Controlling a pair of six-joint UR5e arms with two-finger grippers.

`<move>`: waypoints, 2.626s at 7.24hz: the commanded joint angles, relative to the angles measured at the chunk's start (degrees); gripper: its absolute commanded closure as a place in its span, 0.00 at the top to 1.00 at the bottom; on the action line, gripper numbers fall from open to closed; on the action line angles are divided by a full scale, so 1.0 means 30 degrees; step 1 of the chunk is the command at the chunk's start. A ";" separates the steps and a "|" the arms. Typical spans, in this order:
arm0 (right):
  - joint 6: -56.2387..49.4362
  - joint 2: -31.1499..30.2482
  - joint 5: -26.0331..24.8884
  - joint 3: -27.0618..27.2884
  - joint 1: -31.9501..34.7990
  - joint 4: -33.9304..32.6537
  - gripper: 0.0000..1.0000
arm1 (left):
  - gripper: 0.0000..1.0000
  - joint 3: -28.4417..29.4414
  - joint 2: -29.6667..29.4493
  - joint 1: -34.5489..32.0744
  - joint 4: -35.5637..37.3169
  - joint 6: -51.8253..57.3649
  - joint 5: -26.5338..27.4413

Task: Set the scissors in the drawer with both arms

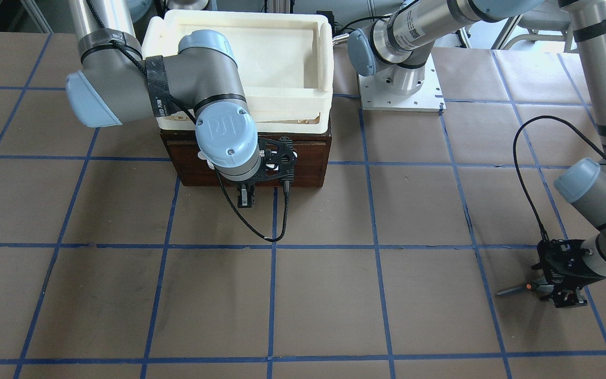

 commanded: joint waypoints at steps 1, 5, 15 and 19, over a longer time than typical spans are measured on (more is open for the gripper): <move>0.0034 0.0054 -0.0311 -0.0204 -0.0030 -0.0247 0.63 | 0.34 -0.0064 0.0136 0.0056 -0.0023 0.0064 -0.0085; 0.0239 0.1249 -0.0341 -0.1957 -0.0059 -0.1068 0.63 | 0.19 -0.0065 0.0341 0.0085 -0.0344 0.0298 -0.0056; 0.0298 0.2982 -0.0048 -0.4424 -0.0967 -0.1944 0.63 | 0.07 0.0023 0.2832 -0.1320 -0.3597 -0.0580 -0.0817; 0.0764 0.3889 0.0011 -0.5562 -0.0997 -0.2328 0.62 | 0.07 0.0023 0.3827 -0.1819 -0.5527 -0.0872 -0.0788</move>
